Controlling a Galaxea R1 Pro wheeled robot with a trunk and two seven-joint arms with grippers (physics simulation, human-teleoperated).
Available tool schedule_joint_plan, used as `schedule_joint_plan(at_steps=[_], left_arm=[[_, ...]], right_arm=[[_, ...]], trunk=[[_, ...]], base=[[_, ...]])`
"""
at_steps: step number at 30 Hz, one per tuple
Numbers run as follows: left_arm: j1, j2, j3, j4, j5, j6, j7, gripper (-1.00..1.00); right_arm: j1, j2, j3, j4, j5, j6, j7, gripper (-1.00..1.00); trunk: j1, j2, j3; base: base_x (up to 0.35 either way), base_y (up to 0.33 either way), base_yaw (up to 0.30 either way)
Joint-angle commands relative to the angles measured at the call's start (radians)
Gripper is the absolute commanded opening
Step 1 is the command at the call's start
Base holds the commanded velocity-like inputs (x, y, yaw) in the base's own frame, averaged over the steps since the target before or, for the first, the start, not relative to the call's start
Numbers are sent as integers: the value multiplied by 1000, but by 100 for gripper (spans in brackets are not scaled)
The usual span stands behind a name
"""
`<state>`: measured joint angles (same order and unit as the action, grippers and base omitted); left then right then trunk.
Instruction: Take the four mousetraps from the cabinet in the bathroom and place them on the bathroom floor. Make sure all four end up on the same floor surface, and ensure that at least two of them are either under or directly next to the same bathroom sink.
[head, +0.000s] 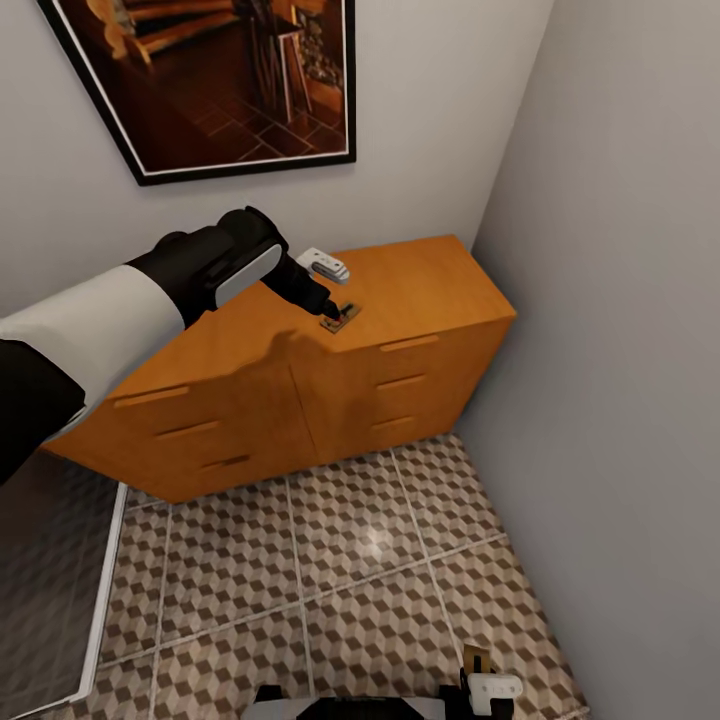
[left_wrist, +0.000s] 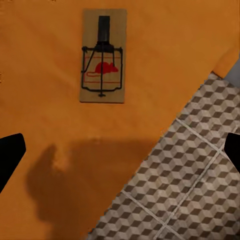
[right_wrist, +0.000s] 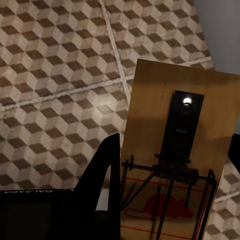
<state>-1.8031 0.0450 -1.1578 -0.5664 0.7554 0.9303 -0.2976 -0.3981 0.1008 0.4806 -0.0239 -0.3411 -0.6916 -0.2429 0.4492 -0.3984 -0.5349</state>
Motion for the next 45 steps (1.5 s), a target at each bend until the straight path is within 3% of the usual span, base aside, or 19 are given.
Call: schedule_joint_plan(at_steps=[1, 45], left_arm=[[-1, 1, -5, -1, -7, -1, -8, 100], [-1, -1, -28, 0, -6, -1, -8, 100]], right_arm=[[-1, 0, 9, 1, -6, -2, -4, -100], [-1, 0, 9, 1, -6, -2, -4, -100]], trunk=[[1, -2, -2], [1, -2, -3]], base=[[146, 0, 0], [88, 0, 0]])
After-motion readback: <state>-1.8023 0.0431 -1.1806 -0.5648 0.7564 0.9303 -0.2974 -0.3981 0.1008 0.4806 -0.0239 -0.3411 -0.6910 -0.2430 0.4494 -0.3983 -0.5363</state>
